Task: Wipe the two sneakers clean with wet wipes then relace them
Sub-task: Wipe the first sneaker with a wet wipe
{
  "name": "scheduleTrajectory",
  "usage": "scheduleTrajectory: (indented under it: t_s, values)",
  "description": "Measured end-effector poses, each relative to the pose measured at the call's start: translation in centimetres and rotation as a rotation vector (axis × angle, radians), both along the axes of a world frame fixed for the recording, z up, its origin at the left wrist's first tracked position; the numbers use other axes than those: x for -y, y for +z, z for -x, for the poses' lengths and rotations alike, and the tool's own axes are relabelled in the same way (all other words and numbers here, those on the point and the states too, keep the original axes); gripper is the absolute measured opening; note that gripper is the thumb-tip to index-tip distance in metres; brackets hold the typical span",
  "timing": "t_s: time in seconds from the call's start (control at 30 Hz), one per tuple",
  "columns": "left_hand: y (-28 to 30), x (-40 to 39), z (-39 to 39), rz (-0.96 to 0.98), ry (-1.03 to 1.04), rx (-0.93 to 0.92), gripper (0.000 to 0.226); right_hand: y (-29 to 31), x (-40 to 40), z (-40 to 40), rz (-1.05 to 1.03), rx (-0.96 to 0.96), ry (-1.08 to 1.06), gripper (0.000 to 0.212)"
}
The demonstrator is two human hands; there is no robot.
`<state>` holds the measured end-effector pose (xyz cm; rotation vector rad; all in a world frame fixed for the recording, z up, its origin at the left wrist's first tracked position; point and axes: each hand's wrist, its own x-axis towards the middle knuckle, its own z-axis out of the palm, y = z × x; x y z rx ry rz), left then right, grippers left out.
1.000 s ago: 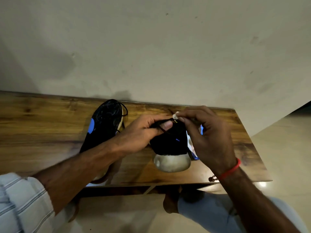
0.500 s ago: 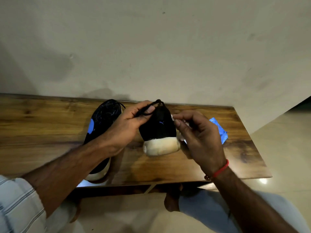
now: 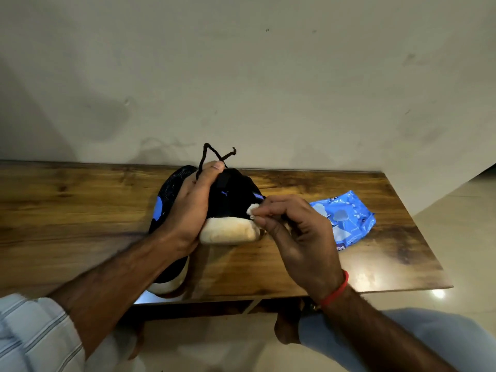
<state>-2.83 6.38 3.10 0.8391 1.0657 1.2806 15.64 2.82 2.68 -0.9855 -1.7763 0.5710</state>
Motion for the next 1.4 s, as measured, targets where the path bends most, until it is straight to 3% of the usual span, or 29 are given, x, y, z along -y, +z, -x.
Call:
scheduleTrajectory:
  t_s: [0.1, 0.2, 0.3, 0.53, 0.63, 0.8, 0.87, 0.97, 1.1, 1.2, 1.4]
  values:
    - [-0.1, 0.3, -0.4, -0.024, 0.028, -0.08, 0.044, 1.2, 1.0, 1.7, -0.145, 0.084, 0.042, 0.015]
    - [-0.2, 0.3, 0.3, -0.024, -0.006, -0.067, 0.062, -0.8, -1.1, 0.7, -0.088, 0.074, -0.035, 0.014]
    - [-0.5, 0.9, 0.7, -0.045, -0.035, -0.104, 0.056, -2.7, -2.2, -0.2, 0.054, 0.035, -0.143, 0.012]
    - [-2.7, 1.9, 0.7, -0.182, -0.103, -0.135, 0.048, -2.0, 0.2, 2.4, -0.1, 0.121, 0.037, 0.016]
    - [-4.7, 2.2, 0.3, -0.243, -0.145, -0.328, 0.033, -4.9, -2.4, 0.3, 0.06, 0.19, -0.066, 0.016]
    - [-8.1, 3.2, -0.3, -0.227, -0.127, -0.693, 0.044, -7.8, -2.6, -1.2, 0.135, 0.373, -0.027, 0.011]
    - [-7.7, 3.6, -0.4, -0.175, -0.028, -0.674, 0.037, -7.6, -2.7, -1.4, 0.141, 0.391, -0.014, 0.01]
    - [-6.0, 4.2, 0.0, 0.076, 0.087, -0.579, 0.013, -6.9, -3.2, -1.8, 0.168, 0.346, -0.044, 0.013]
    - [-5.8, 5.6, 0.6, 0.37, -0.071, -0.51, 0.039, -6.0, -3.6, -1.6, 0.253, 0.23, -0.109, 0.011]
    - [-6.3, 5.8, -0.1, 0.297, -0.131, -0.612, 0.054, -5.8, -3.0, -0.5, 0.201, 0.321, -0.027, 0.011]
    - [-7.4, 5.9, -1.5, -0.007, -0.116, -0.866, 0.063, -7.1, -1.4, 1.1, -0.028, 0.55, 0.212, 0.017]
